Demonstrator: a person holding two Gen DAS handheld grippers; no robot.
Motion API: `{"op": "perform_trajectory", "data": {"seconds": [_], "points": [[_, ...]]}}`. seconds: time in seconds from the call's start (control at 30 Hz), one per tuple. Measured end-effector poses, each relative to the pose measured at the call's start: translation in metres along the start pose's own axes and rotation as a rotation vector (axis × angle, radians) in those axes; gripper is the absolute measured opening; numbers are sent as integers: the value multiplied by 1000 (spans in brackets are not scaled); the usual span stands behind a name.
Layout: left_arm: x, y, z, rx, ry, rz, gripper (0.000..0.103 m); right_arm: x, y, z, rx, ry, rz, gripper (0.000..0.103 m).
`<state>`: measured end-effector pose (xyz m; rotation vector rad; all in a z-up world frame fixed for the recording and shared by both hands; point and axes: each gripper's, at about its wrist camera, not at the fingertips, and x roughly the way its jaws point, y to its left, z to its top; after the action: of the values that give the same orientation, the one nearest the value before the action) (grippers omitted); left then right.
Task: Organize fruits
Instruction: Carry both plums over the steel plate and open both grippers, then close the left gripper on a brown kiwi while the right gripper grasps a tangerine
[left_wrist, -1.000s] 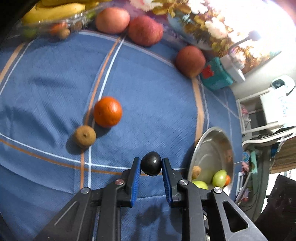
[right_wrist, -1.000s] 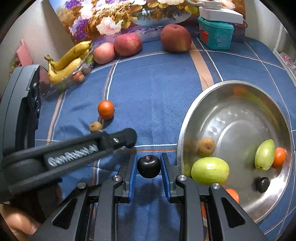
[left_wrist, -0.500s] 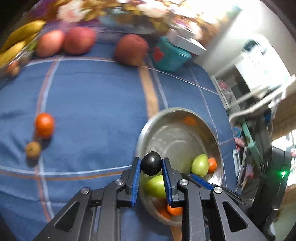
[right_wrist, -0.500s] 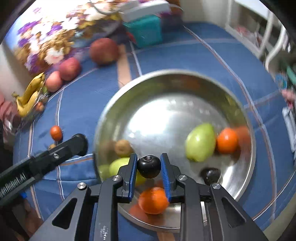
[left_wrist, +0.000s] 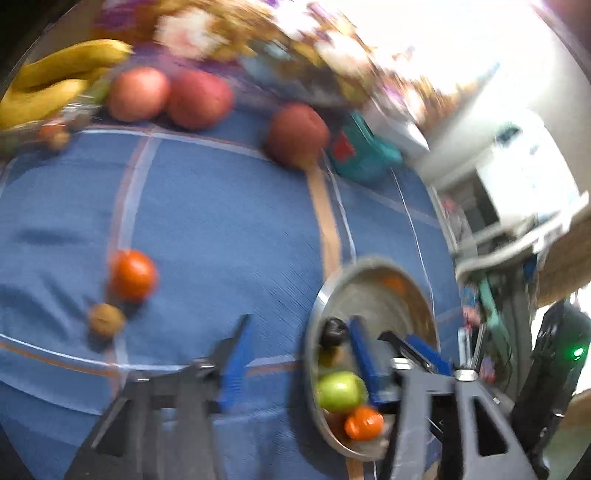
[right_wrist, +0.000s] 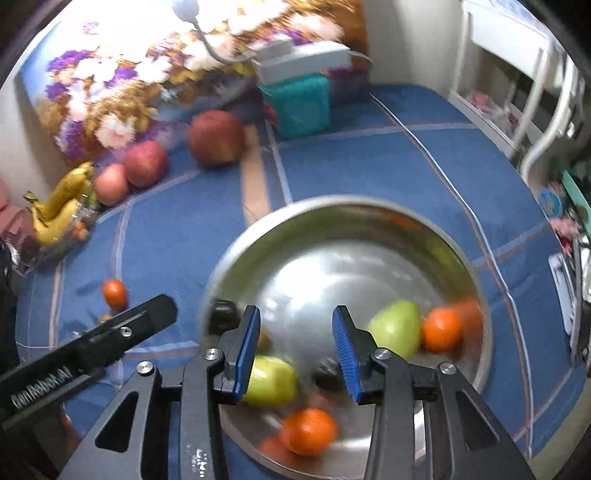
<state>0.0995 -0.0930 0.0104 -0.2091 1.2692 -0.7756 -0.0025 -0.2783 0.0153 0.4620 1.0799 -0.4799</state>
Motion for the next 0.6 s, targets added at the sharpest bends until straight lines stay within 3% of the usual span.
{"op": "perform_trajectory", "data": {"seconds": [0.13, 0.2, 0.33, 0.43, 0.5, 0.6], "points": [[-19, 36, 9, -92, -25, -18, 66, 5, 21, 9, -6, -18, 38, 42], [-25, 54, 11, -150, -46, 14, 66, 8, 30, 13, -16, -24, 43, 42], [-30, 97, 9, -254, -49, 157, 64, 19, 63, 18, -78, -23, 114, 42], [-26, 118, 4, -311, -19, 145, 64, 33, 94, 17, -108, 8, 213, 42], [-24, 121, 3, -298, -6, 139, 64, 46, 109, 16, -108, 36, 274, 42], [-20, 119, 3, -249, 16, 198, 57, 59, 121, 15, -66, 54, 335, 42]]}}
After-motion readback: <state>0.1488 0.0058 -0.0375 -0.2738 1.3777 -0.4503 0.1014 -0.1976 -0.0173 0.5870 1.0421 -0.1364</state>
